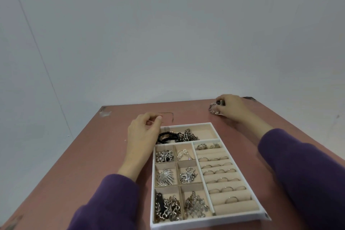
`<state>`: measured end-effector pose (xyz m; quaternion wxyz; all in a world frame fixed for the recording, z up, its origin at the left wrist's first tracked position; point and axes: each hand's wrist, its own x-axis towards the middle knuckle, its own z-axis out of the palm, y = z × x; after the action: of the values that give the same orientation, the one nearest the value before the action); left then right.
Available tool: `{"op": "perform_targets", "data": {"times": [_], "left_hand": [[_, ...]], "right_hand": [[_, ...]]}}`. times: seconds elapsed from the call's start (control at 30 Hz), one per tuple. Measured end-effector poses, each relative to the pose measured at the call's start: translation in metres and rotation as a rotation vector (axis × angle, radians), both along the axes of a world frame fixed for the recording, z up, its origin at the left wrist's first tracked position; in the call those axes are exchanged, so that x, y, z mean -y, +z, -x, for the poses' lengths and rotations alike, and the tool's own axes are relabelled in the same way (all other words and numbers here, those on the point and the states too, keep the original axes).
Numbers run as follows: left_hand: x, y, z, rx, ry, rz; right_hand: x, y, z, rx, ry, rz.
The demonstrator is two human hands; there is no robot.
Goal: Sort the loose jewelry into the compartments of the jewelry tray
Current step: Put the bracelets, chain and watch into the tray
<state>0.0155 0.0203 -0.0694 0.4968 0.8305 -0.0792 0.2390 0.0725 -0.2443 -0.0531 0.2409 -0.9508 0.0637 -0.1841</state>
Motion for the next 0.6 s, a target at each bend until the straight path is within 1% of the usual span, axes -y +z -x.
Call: {"op": "perform_targets", "data": {"times": [0.13, 0.2, 0.27, 0.4, 0.47, 0.53, 0.6], "left_hand": [[0.001, 0.002, 0.002, 0.004, -0.012, 0.018], [0.002, 0.005, 0.002, -0.005, -0.049, 0.076], [0.004, 0.01, 0.001, -0.022, -0.111, 0.125], [0.012, 0.023, -0.005, -0.061, -0.302, 0.146], [0.018, 0.03, -0.005, -0.138, -0.447, 0.244], [0.021, 0.033, -0.005, -0.243, -0.576, 0.362], [0.02, 0.033, -0.005, -0.334, -0.671, 0.43]], "right_hand": [[-0.012, 0.033, 0.019, 0.121, 0.097, -0.126], [-0.02, 0.049, 0.027, 0.175, 0.162, -0.196], [-0.032, 0.061, 0.034, 0.204, 0.238, -0.319], [-0.062, 0.074, 0.052, 0.218, 0.417, -0.569], [-0.076, 0.076, 0.062, 0.21, 0.503, -0.687], [-0.086, 0.074, 0.07, 0.198, 0.56, -0.742], [-0.092, 0.072, 0.073, 0.196, 0.573, -0.734]]}}
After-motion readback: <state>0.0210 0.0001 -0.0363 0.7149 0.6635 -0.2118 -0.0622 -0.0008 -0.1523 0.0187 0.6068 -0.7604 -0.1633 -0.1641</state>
